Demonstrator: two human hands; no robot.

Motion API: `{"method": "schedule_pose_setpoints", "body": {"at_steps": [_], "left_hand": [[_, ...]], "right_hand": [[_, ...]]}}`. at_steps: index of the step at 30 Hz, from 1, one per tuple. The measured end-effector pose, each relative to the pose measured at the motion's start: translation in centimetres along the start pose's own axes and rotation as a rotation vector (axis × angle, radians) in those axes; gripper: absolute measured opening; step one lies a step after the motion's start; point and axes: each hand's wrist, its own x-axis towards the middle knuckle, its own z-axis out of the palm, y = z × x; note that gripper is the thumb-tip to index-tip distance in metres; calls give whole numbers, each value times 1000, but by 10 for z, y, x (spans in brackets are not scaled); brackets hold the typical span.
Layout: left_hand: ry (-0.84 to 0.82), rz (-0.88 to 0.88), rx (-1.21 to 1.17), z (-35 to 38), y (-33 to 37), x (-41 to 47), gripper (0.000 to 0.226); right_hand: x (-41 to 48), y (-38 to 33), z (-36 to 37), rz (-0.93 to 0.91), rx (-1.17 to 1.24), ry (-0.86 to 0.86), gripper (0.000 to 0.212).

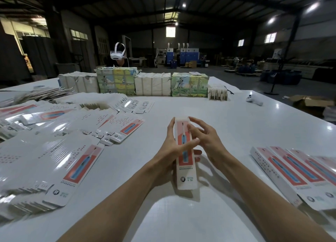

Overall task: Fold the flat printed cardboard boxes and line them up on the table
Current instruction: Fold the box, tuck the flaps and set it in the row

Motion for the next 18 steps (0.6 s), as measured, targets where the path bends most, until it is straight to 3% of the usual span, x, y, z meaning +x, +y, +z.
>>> {"method": "schedule_pose_setpoints", "body": {"at_steps": [4,8,13,18], "left_hand": [[-5,-19,-60,0,-1,-1,114],[34,-14,46,-1,1,-2,96],[46,-66,64,-5,-1,-3,88],[33,-78,262,-7,7,-5,96]], "right_hand": [[-1,0,1,2,-27,-47,36],[2,2,-2,-4,-53,-63,30],[1,8,-2,15,-60,-94,27],[9,11,-2,71,-4,87,28]]}}
